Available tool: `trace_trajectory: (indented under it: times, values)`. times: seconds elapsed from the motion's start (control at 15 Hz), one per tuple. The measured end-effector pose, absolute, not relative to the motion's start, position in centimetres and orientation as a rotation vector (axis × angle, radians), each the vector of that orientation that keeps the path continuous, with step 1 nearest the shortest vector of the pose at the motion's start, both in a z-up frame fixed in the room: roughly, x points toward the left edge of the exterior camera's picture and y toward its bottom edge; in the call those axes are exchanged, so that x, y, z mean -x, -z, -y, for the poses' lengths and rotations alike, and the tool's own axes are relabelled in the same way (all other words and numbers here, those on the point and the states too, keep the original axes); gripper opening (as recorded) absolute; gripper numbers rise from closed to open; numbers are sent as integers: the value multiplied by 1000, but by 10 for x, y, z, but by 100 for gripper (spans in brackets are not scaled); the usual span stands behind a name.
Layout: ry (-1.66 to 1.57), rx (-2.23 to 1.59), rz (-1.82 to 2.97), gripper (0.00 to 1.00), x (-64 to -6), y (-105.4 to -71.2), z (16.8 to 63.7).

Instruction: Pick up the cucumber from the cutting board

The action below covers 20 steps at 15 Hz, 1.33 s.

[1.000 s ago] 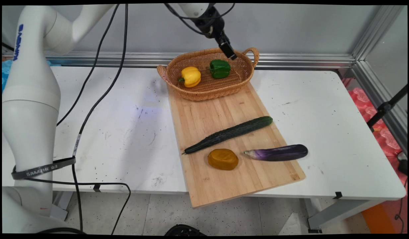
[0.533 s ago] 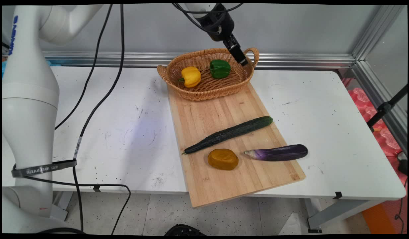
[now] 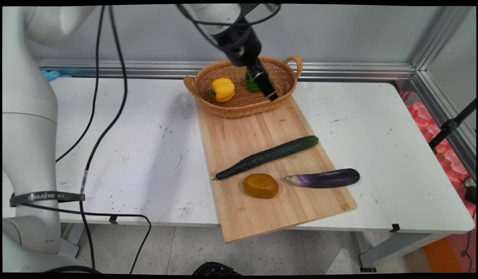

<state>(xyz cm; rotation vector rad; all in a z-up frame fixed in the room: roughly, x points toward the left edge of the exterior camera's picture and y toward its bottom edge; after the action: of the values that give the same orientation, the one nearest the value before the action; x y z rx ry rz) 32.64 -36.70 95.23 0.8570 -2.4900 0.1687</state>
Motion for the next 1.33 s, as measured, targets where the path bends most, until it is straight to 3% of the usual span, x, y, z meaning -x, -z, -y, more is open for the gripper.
trace_trajectory:
  times: [0.67,1.33]
  values:
    - [-127,-840,2573,100,-341,-921,282]
    - [-217,-862,2563,100,-336,-853,274]
